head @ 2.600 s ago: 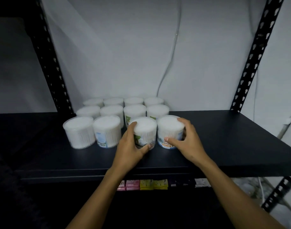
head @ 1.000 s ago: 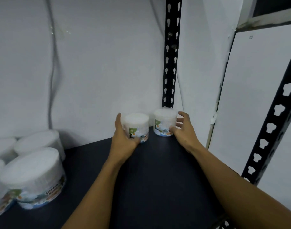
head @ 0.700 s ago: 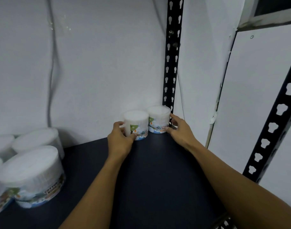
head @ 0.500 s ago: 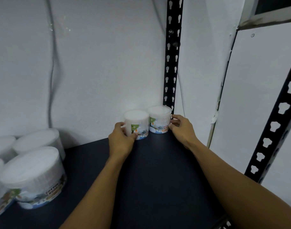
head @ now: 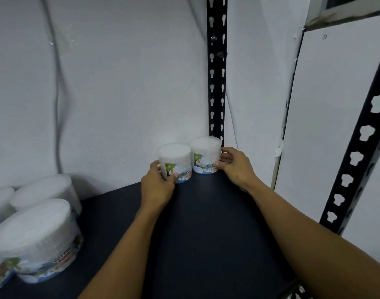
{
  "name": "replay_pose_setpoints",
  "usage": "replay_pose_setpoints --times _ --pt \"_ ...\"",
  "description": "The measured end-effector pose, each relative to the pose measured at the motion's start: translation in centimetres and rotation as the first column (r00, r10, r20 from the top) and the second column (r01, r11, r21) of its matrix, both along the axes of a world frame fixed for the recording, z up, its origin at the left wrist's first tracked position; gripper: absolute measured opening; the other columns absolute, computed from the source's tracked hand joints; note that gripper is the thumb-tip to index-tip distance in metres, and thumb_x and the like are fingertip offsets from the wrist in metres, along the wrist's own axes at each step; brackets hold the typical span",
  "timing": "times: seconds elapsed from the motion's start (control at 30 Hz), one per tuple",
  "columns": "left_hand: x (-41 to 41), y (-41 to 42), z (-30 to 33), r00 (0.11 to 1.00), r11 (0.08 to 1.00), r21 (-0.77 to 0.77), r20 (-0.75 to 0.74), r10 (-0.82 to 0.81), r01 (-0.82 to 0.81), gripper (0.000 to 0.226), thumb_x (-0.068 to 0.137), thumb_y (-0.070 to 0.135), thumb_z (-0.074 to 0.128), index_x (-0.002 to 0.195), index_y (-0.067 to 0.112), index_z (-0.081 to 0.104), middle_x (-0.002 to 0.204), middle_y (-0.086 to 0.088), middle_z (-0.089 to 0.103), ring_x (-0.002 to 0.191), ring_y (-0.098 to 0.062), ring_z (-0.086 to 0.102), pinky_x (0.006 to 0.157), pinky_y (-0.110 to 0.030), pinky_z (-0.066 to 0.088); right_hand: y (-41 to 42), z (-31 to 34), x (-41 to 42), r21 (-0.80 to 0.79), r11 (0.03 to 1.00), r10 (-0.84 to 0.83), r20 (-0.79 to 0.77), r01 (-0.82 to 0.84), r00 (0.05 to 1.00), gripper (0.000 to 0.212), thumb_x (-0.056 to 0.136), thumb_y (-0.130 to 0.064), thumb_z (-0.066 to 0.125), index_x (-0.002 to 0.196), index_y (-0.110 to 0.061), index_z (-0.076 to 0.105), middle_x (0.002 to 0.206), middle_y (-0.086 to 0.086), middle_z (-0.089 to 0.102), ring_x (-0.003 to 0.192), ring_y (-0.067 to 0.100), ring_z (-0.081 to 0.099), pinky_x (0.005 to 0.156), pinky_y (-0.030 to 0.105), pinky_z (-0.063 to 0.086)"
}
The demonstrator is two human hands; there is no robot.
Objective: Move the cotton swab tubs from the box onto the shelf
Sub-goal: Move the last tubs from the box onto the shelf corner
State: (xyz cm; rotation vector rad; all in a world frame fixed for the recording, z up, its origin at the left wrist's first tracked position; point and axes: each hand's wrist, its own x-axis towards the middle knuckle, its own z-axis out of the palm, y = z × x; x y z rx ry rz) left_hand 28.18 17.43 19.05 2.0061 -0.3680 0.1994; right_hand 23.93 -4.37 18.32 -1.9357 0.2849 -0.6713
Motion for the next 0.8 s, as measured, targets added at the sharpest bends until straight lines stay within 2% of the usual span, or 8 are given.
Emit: replay_pose_setpoints --times 0.1,0.23,0.37,0.57,0.8 --pt "0.1 -0.1 0.0 1.000 1.000 0.017 -0.002 -0.003 0.003 0.052 0.086 0.021 0.068 0.133 0.013 0.047 0.129 -0.006 0.060 0.113 -0.021 0.058 0.084 -0.023 0.043 0.1 0.2 -0.1 -0.044 0.998 0.040 -0.016 -0.041 0.999 0.053 0.085 -0.007 0.065 0.136 -0.013 0.050 0.132 0.005 0.059 0.120 0.016 0.055 0.101 0.027 0.043" --pt "0.0 0.0 0.0 1.000 1.000 0.016 0.005 -0.012 0.012 0.048 0.087 0.020 0.068 0.131 0.015 0.048 0.127 -0.004 0.060 0.109 -0.018 0.058 0.082 -0.021 0.042 0.6 0.3 -0.3 -0.146 0.986 0.078 -0.050 -0.085 0.996 0.047 0.085 -0.019 0.067 0.131 -0.020 0.053 0.127 -0.001 0.061 0.118 0.016 0.056 0.095 0.023 0.042" --pt "0.1 0.1 -0.1 1.000 1.000 0.005 0.007 -0.017 0.017 0.048 0.087 0.020 0.068 0.130 0.016 0.049 0.125 -0.003 0.061 0.096 -0.009 0.054 0.081 -0.022 0.042 0.9 0.4 -0.5 -0.125 0.991 0.039 -0.034 -0.043 0.999 0.055 0.085 -0.017 0.068 0.136 -0.017 0.047 0.132 0.002 0.058 0.117 0.016 0.056 0.091 0.022 0.041" --pt "0.2 0.0 -0.2 1.000 1.000 0.013 0.008 -0.010 0.010 0.049 0.086 0.021 0.068 0.131 0.015 0.048 0.125 -0.003 0.061 0.110 -0.019 0.059 0.084 -0.024 0.045 1.1 0.5 -0.6 -0.111 0.994 0.020 -0.015 -0.022 1.000 0.057 0.083 -0.017 0.071 0.135 -0.016 0.048 0.132 0.003 0.058 0.110 0.011 0.057 0.087 0.020 0.041" --pt "0.3 0.0 -0.2 0.999 1.000 0.027 0.031 -0.014 0.013 0.044 0.087 0.021 0.067 0.128 0.015 0.050 0.123 -0.003 0.062 0.097 -0.011 0.055 0.079 -0.021 0.042 1.2 0.4 -0.5 -0.102 0.995 0.020 -0.012 -0.021 1.000 0.056 0.082 -0.018 0.072 0.134 -0.016 0.049 0.131 0.002 0.059 0.104 0.010 0.058 0.085 0.020 0.042"
